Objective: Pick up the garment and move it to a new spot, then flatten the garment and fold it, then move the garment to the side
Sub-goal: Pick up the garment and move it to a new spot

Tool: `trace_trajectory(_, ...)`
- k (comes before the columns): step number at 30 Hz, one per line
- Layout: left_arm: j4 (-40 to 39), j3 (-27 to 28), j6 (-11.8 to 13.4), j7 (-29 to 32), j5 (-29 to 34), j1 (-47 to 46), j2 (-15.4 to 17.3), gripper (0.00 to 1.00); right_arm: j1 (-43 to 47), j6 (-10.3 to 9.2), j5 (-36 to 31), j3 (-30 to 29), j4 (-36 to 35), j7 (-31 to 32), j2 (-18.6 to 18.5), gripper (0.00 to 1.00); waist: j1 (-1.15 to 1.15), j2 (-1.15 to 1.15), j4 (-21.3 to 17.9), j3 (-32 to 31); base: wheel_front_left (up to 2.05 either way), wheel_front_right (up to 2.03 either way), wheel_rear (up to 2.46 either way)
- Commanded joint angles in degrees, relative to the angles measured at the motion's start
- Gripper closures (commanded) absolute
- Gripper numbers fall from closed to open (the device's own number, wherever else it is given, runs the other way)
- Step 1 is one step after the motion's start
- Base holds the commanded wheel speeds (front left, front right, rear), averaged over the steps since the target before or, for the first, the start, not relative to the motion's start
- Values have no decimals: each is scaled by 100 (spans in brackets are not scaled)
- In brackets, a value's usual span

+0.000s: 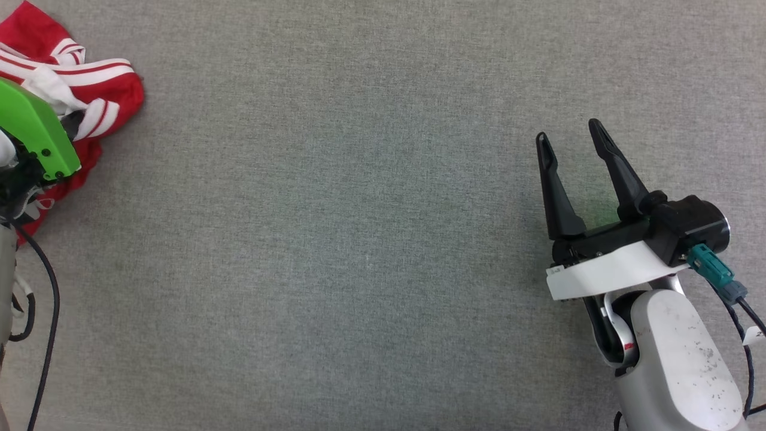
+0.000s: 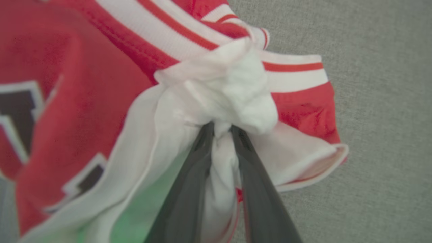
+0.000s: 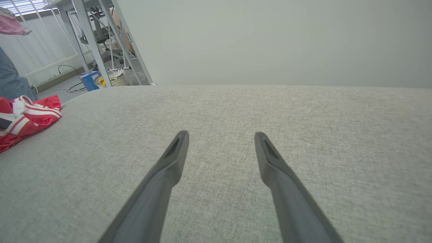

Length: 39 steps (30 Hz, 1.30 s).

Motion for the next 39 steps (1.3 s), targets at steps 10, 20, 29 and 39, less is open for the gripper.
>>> trace_trajectory(10,-357,-177,-17,-1261,-27,224,7,100,27,39,1,-68,189,-27,-22,0,-1,69,165,-797,0,0,0)
trace_trajectory(20,-1968,-280,-6,-2152,109,371,163,100,459,39,339,-214,323,-27,-22,0,-1,69,179,-1848,0,0,0)
trace_trajectory(29,-3865,-896,113,-1826,63,507,-546,100,697,39,541,-334,296,-27,-22,0,-1,69,-172,-2422,0,0,0)
trace_trajectory(39,-4664,-1229,447,-1659,-225,28,-1601,100,746,39,743,-544,247,-27,-22,0,-1,69,-781,-2484,0,0,0)
